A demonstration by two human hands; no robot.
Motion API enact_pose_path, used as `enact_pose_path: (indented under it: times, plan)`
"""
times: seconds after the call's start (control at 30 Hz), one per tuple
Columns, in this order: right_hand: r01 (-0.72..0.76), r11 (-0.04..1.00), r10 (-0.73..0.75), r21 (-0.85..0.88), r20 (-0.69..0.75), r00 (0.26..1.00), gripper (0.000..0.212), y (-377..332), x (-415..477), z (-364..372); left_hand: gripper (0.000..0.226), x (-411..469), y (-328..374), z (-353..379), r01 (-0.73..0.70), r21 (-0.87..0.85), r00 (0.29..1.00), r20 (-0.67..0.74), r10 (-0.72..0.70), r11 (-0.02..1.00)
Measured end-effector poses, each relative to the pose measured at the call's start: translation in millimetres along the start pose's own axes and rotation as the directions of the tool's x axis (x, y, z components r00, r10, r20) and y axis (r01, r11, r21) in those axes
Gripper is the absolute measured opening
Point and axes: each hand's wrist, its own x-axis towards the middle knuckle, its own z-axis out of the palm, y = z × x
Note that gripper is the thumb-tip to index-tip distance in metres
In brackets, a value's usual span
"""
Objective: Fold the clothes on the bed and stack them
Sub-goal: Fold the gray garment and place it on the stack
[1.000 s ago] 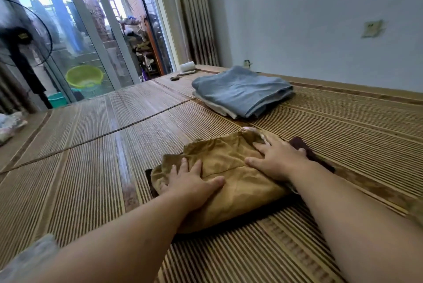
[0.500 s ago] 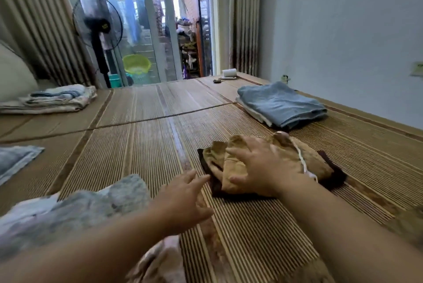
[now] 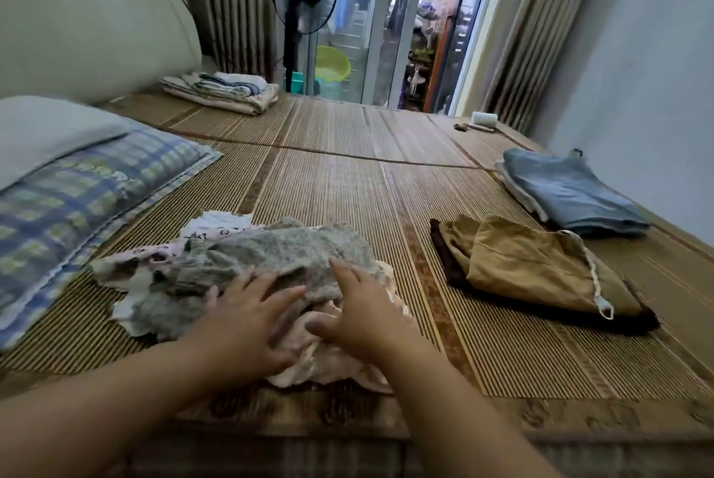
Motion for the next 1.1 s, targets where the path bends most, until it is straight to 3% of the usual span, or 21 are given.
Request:
enact_pose_path:
  times: [0.17, 0.3, 0.43, 0.5, 0.57, 0.67, 0.77, 0.83, 0.9, 0.93, 1.03, 1.1]
  plan:
    - [-0.163, 0.985, 0.168, -0.055, 0.093, 0.981, 0.114, 19.7, 28.6, 21.6, 0.106, 10.0, -22.4, 24.6, 0.106, -0.06, 0.99, 0.102, -0.099, 0.993]
    - [-0.127, 0.988, 0.135, -0.084, 0.097, 0.986, 0.114, 25.7, 57.6, 35.6, 0.102, 26.3, -24.4, 49.1, 0.119, -0.015, 0.992, 0.052, -0.118, 0.993]
    - [-0.028, 0.999, 0.028, 0.035, 0.013, 1.0, 0.11, 16.0, 81.5, 47.8, 0.098, 58.1, -39.4, 37.1, 0.176, -0.051, 0.979, 0.115, -0.169, 0.983]
    - [0.045, 0.989, -0.045, 0.14, -0.004, 0.999, 0.108, 5.8, 89.5, 53.3, 0.091, 71.7, -56.5, 21.6, 0.259, -0.191, 0.962, 0.142, -0.234, 0.947]
    - [0.113, 0.963, -0.123, 0.246, 0.027, 0.992, 0.102, -7.8, 93.8, 60.5, 0.081, 79.5, -72.4, 4.7, 0.321, -0.368, 0.945, 0.064, -0.321, 0.873]
    - [0.205, 0.898, -0.265, 0.389, 0.108, 0.958, 0.078, -37.9, 96.2, 73.3, 0.081, 82.9, -95.1, -10.9, 0.319, -0.614, 0.885, -0.081, -0.459, 0.722]
    - [0.224, 0.807, -0.395, 0.547, 0.217, 0.893, 0.05, -65.7, 95.9, 80.9, 0.082, 76.9, -111.5, -13.6, 0.377, -0.564, 0.881, -0.027, -0.472, 0.735]
    - [0.287, 0.819, -0.408, 0.496, 0.153, 0.9, 0.046, -75.4, 96.6, 82.5, 0.08, 71.1, -121.0, -10.0, 0.39, -0.43, 0.902, 0.0, -0.432, 0.814]
    - [0.337, 0.887, -0.343, 0.316, -0.039, 0.938, 0.05, -72.2, 100.4, 81.5, 0.084, 66.7, -128.0, -5.7, 0.362, -0.33, 0.925, 0.014, -0.379, 0.872]
    - [0.294, 0.933, -0.281, 0.208, -0.09, 0.956, 0.051, -66.4, 102.8, 80.9, 0.086, 64.2, -130.4, -4.0, 0.349, -0.289, 0.933, 0.022, -0.358, 0.891]
    - [0.022, 1.0, -0.022, -0.008, 0.012, 1.0, 0.07, -42.2, 108.1, 80.3, 0.081, 58.8, -134.7, -1.7, 0.327, -0.251, 0.939, -0.023, -0.344, 0.911]
    - [-0.022, 1.0, 0.022, -0.006, 0.028, 0.999, 0.051, -31.6, 111.1, 79.4, 0.073, 56.1, -137.4, -1.8, 0.317, -0.339, 0.922, -0.111, -0.372, 0.886]
